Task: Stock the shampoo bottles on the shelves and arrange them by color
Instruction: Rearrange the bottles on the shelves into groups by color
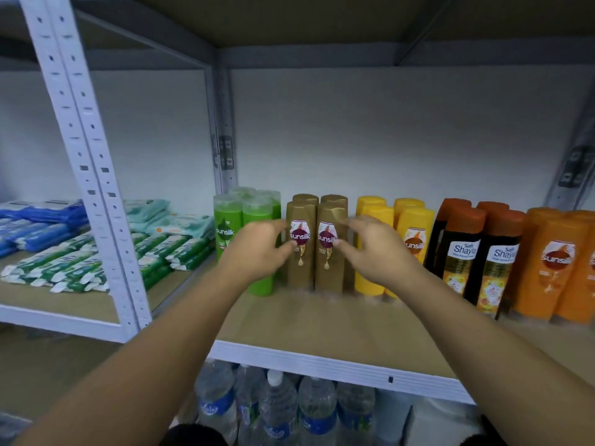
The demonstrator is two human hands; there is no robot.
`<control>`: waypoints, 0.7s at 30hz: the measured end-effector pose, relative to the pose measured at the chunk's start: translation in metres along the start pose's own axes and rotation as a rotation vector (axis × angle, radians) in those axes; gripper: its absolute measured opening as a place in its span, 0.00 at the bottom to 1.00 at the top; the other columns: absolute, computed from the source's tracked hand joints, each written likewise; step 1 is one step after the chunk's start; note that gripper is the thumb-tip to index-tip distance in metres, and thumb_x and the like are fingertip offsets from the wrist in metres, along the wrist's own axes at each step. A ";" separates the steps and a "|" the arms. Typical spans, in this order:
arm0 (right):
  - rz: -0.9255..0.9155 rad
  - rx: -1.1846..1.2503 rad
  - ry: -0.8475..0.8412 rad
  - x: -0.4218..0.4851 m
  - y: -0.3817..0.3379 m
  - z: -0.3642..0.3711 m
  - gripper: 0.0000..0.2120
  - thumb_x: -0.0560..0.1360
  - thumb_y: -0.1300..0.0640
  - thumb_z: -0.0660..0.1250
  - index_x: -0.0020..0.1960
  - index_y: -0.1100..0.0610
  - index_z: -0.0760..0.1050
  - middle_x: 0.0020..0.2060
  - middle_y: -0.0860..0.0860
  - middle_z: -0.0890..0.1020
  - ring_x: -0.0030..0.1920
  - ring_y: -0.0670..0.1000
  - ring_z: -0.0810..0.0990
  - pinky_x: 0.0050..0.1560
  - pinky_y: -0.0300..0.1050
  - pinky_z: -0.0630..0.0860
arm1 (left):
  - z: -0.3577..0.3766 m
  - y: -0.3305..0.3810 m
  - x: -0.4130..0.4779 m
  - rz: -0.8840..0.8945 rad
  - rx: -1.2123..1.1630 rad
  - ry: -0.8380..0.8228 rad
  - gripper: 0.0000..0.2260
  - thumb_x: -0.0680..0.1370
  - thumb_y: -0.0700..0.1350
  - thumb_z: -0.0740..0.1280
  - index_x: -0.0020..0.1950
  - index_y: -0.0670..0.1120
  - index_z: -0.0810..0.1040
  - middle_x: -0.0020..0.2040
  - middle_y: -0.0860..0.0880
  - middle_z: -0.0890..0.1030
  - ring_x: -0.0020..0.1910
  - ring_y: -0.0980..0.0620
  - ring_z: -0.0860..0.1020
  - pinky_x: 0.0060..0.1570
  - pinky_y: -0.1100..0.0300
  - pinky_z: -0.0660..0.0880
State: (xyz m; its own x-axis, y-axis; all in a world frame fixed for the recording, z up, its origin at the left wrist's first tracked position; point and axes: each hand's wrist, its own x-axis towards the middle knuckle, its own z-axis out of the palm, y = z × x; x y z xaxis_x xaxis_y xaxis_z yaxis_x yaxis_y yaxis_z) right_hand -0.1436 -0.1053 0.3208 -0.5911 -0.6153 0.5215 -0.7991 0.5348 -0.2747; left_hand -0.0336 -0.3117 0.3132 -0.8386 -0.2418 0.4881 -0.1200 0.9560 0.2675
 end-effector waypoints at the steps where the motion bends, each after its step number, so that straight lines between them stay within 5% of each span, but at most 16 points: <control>1: -0.011 -0.020 0.012 0.014 0.000 -0.006 0.21 0.78 0.48 0.68 0.69 0.55 0.76 0.62 0.54 0.79 0.64 0.55 0.76 0.60 0.46 0.72 | -0.008 0.001 0.014 0.027 0.019 0.015 0.17 0.79 0.55 0.67 0.65 0.49 0.78 0.57 0.48 0.83 0.55 0.46 0.80 0.52 0.51 0.79; 9: -0.051 -0.414 -0.159 0.079 -0.010 -0.017 0.26 0.75 0.37 0.65 0.69 0.48 0.70 0.58 0.52 0.80 0.59 0.56 0.75 0.57 0.53 0.74 | -0.026 0.011 0.100 0.221 0.385 -0.153 0.24 0.74 0.60 0.70 0.67 0.54 0.70 0.58 0.50 0.77 0.59 0.46 0.76 0.60 0.46 0.67; 15: -0.044 -0.462 -0.273 0.100 -0.009 -0.012 0.22 0.76 0.37 0.65 0.66 0.46 0.73 0.56 0.48 0.81 0.59 0.54 0.76 0.60 0.53 0.69 | -0.021 0.008 0.124 0.225 0.337 -0.277 0.24 0.72 0.61 0.73 0.65 0.55 0.74 0.54 0.54 0.78 0.58 0.48 0.75 0.53 0.48 0.64; 21: 0.001 -0.319 -0.290 0.105 -0.002 -0.009 0.25 0.75 0.44 0.71 0.69 0.47 0.72 0.61 0.49 0.81 0.58 0.54 0.78 0.55 0.50 0.79 | -0.018 0.002 0.127 0.246 0.248 -0.274 0.23 0.72 0.58 0.75 0.65 0.55 0.76 0.55 0.55 0.79 0.56 0.50 0.75 0.53 0.50 0.67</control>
State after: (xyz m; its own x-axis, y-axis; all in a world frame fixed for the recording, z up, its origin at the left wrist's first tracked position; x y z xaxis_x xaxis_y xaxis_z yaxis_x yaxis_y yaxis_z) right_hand -0.2031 -0.1653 0.3835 -0.6344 -0.7278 0.2606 -0.7515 0.6596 0.0126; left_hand -0.1312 -0.3434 0.3909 -0.9639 0.0192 0.2656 0.0052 0.9986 -0.0532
